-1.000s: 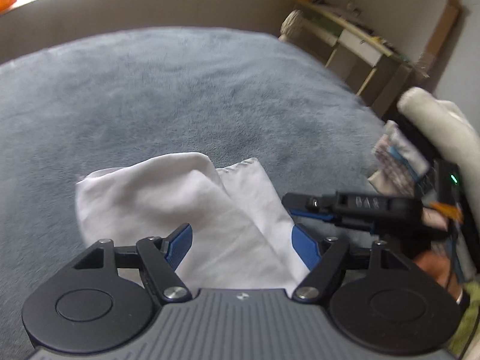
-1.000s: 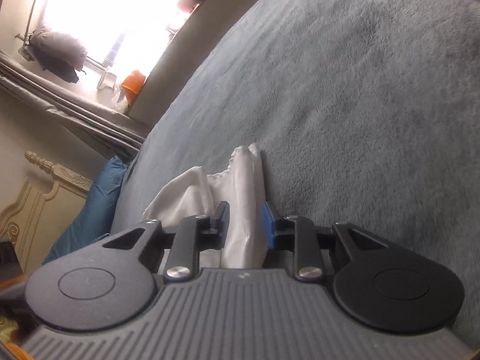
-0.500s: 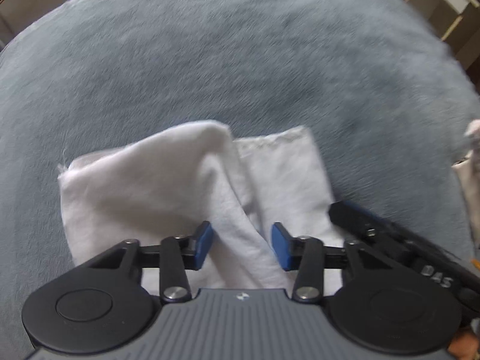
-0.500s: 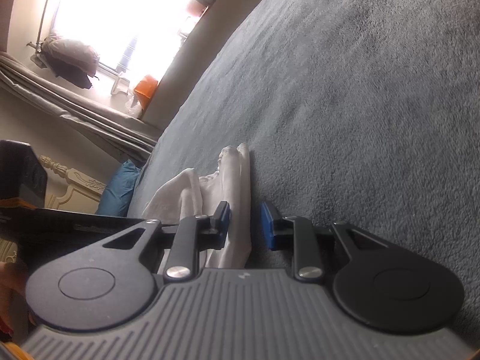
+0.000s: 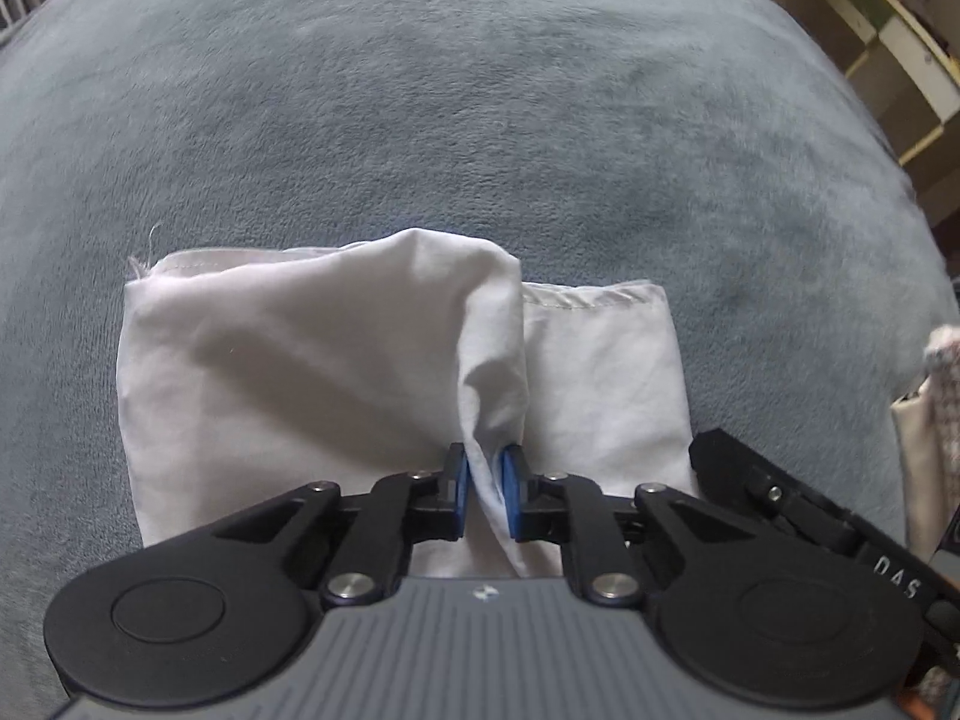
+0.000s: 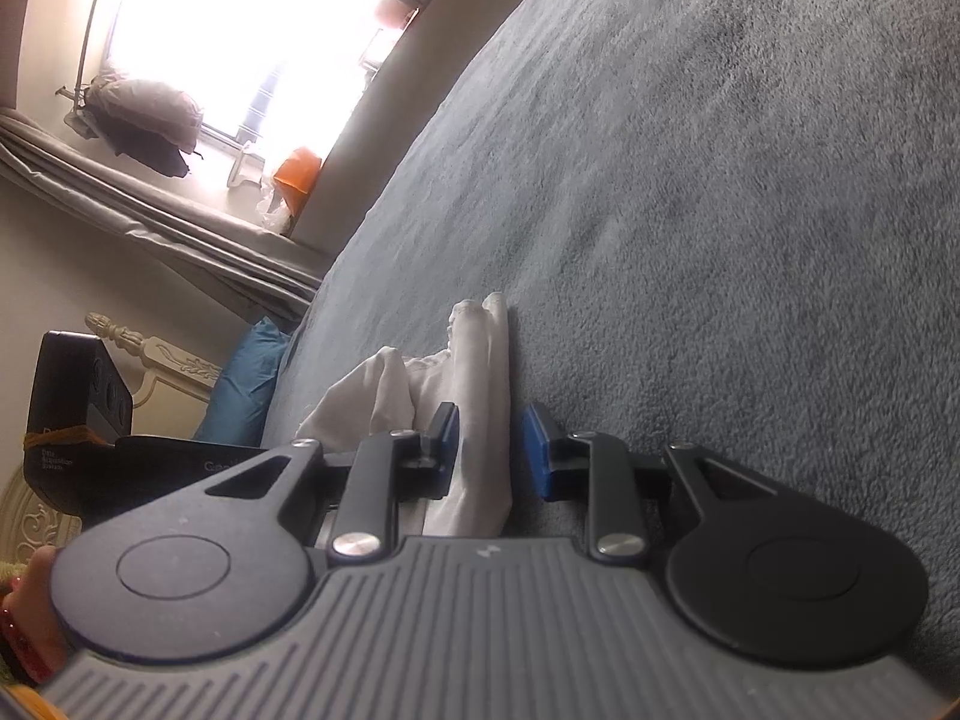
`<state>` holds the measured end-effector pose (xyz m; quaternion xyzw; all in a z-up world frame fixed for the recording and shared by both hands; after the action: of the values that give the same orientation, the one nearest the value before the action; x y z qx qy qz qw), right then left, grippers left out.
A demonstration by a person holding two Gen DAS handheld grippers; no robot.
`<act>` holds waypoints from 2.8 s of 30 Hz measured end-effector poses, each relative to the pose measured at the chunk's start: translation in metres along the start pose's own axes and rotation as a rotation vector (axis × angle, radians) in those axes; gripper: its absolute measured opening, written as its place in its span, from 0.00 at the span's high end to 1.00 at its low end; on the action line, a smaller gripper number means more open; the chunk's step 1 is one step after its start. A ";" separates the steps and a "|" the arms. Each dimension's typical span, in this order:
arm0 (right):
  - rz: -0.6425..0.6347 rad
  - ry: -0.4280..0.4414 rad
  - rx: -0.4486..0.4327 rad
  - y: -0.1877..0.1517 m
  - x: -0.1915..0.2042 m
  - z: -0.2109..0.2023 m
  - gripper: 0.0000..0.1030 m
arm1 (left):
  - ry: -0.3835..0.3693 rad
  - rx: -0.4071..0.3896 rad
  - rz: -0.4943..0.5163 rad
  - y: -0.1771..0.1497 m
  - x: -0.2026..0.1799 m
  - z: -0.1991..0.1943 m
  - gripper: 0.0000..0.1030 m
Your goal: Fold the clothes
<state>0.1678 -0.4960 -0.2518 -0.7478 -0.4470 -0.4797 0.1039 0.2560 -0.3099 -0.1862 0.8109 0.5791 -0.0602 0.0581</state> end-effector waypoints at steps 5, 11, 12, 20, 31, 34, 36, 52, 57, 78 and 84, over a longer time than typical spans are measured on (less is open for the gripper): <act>-0.012 -0.021 0.005 -0.002 0.001 0.002 0.76 | -0.053 0.022 -0.029 0.002 -0.001 0.002 0.53; -0.051 -0.052 0.023 -0.005 0.006 0.004 0.76 | 0.023 -0.013 0.001 -0.001 -0.011 0.007 0.72; -0.059 -0.058 0.025 -0.005 0.006 0.005 0.76 | 0.034 -0.022 0.007 -0.002 -0.010 0.007 0.82; -0.143 -0.109 0.026 -0.008 0.013 0.011 0.77 | -0.010 -0.095 -0.015 -0.010 0.005 -0.010 0.97; -0.310 -0.001 -0.002 -0.012 0.045 0.006 0.99 | -0.144 -0.152 -0.096 -0.031 0.034 -0.033 0.97; -0.372 0.035 0.031 -0.014 0.063 0.011 0.99 | -0.174 -0.170 -0.121 -0.036 0.041 -0.037 0.97; -0.400 0.049 0.071 -0.016 0.069 0.018 0.99 | -0.197 -0.182 -0.129 -0.038 0.043 -0.039 0.97; -0.734 -0.017 0.343 -0.042 0.102 0.078 0.95 | -0.254 -0.249 -0.085 -0.048 0.039 -0.054 0.96; -0.747 -0.005 0.278 -0.038 0.105 0.070 0.79 | -0.259 -0.255 -0.091 -0.050 0.039 -0.054 0.96; -0.876 0.042 0.309 -0.030 0.106 0.070 0.68 | -0.289 -0.276 -0.174 -0.054 0.058 -0.057 0.95; -0.745 0.092 0.203 -0.020 0.089 0.026 0.64 | -0.303 -0.290 -0.153 -0.051 0.054 -0.060 0.95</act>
<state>0.1808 -0.4189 -0.1987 -0.4976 -0.7282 -0.4710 0.0161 0.2270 -0.2336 -0.1370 0.7296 0.6261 -0.1017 0.2556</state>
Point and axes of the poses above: each gripper's, at about its wrist camera, not at the fingertips, and z roughly the way its jaws point, x to its left, y to its top, the point moved 5 cm from there along z, roughly the way its jaws point, and after that the axes turned 13 degrees about x, right-handed, at the moved point
